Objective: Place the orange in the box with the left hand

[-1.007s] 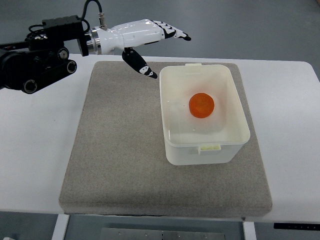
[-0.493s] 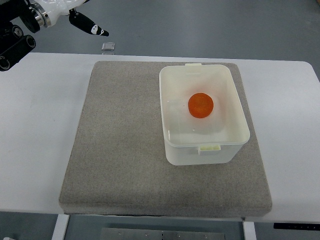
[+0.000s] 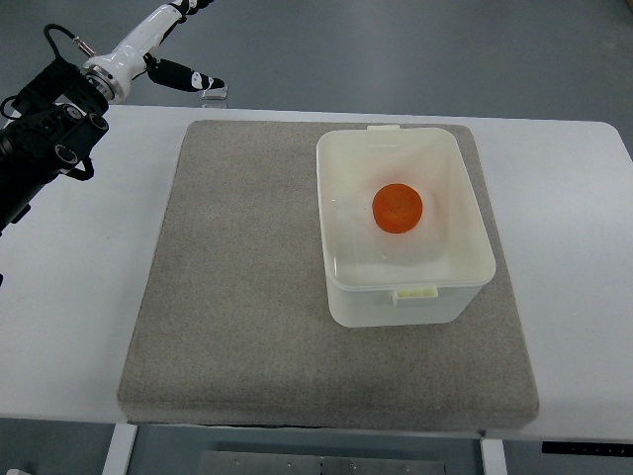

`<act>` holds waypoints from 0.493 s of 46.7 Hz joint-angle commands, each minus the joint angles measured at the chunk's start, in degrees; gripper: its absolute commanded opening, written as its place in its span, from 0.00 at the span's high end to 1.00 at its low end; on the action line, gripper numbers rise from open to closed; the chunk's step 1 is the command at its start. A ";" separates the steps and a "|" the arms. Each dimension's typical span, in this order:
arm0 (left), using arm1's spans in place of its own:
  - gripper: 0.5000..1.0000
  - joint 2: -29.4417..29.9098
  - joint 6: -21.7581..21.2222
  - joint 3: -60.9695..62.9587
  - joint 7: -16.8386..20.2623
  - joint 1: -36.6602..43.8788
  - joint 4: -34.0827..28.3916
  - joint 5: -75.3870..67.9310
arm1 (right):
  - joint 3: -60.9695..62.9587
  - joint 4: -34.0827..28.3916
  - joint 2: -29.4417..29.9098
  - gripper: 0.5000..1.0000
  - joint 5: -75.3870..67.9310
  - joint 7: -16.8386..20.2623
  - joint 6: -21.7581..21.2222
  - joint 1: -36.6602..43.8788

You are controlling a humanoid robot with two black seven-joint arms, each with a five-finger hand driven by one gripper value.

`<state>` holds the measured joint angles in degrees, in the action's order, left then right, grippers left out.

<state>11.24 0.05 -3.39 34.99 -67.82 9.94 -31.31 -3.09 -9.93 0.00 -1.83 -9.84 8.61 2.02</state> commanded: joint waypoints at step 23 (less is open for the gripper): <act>0.08 -1.31 6.27 -6.53 -15.38 3.92 -0.62 35.96 | 0.01 0.00 0.00 0.15 -0.01 0.00 0.00 0.00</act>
<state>10.02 5.24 -7.10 24.24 -64.50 9.24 1.51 -3.12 -9.93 0.00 -1.80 -9.84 8.58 2.02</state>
